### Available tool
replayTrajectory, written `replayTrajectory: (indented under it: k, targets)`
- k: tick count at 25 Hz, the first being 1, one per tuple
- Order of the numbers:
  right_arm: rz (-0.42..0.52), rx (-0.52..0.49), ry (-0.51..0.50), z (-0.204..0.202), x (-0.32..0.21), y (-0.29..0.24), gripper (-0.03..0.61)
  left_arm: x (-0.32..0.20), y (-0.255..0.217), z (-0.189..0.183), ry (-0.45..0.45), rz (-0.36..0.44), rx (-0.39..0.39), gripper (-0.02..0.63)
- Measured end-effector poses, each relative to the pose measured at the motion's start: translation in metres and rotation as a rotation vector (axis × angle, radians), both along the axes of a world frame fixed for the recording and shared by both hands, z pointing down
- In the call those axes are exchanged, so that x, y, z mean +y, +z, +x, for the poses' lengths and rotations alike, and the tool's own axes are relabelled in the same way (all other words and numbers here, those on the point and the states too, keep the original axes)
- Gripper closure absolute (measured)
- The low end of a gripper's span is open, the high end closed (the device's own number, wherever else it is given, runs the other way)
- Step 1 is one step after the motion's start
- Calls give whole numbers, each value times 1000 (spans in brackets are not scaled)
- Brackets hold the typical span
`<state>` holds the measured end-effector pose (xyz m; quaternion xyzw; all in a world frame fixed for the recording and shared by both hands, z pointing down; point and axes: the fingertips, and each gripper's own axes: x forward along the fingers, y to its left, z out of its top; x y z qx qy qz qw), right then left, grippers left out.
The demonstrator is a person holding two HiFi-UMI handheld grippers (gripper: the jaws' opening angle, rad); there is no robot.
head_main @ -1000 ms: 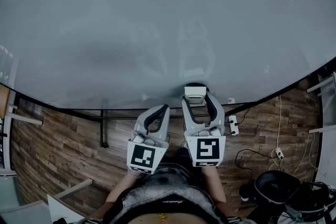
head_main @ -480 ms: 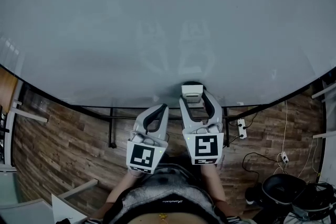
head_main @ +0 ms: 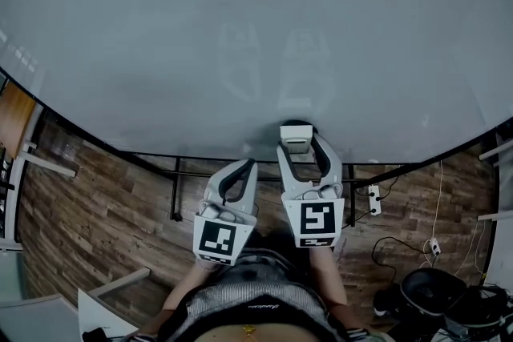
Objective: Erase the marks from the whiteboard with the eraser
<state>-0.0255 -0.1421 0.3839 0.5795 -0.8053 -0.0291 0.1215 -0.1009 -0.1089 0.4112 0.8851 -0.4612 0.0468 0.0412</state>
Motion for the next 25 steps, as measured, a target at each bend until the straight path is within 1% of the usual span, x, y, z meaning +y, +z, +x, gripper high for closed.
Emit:
replayTrajectory:
  k: [5,7,9,11,14,16,20,25]
  targets:
    - [21,-5,-54,-12,-2,-4,337,0,-3,7,-14,1,-8,609]
    - [21,-17,-61,-15,0,-8,337,1,-3,2,-26,5,-6,609]
    - [36,-40,-66,-19,1,-17,337,2,-1,-6,-29,15,-20,609]
    - [46,-41,-64,-20,1,-24,337,4,1,-11,-32,23,-31,609]
    - [62,-33,-60,-20,1,-26,337,6,1,-16,-56,1,-5,609]
    - [64,-39,-62,-20,3,-25,337,6,1,-16,-59,1,-11,609]
    - [49,-40,-79,-17,3,-19,337,3,5,-9,-62,-3,-6,609]
    - [61,-47,-115,-15,6,-20,337,5,6,3,-57,6,-35,609]
